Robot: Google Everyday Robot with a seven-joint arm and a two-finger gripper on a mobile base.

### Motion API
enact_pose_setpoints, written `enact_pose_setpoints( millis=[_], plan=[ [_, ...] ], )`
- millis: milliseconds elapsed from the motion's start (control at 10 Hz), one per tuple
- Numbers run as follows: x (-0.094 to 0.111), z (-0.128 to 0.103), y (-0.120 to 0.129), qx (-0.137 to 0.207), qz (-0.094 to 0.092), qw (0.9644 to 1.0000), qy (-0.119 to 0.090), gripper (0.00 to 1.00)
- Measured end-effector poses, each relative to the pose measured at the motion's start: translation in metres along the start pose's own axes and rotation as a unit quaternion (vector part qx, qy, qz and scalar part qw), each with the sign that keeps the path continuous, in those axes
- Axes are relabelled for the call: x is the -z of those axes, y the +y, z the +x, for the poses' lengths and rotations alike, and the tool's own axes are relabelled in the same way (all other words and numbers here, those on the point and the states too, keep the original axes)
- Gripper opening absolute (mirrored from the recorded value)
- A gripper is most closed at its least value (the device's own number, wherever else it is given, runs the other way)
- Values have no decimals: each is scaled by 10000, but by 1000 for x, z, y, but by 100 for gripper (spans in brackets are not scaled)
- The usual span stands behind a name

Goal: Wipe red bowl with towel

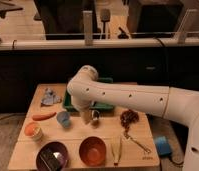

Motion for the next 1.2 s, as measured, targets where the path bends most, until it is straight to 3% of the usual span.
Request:
enact_pose_setpoints(
  millis=[1200],
  plan=[
    [-19,-9,-34,9,250,9995,-183,80]
  ],
)
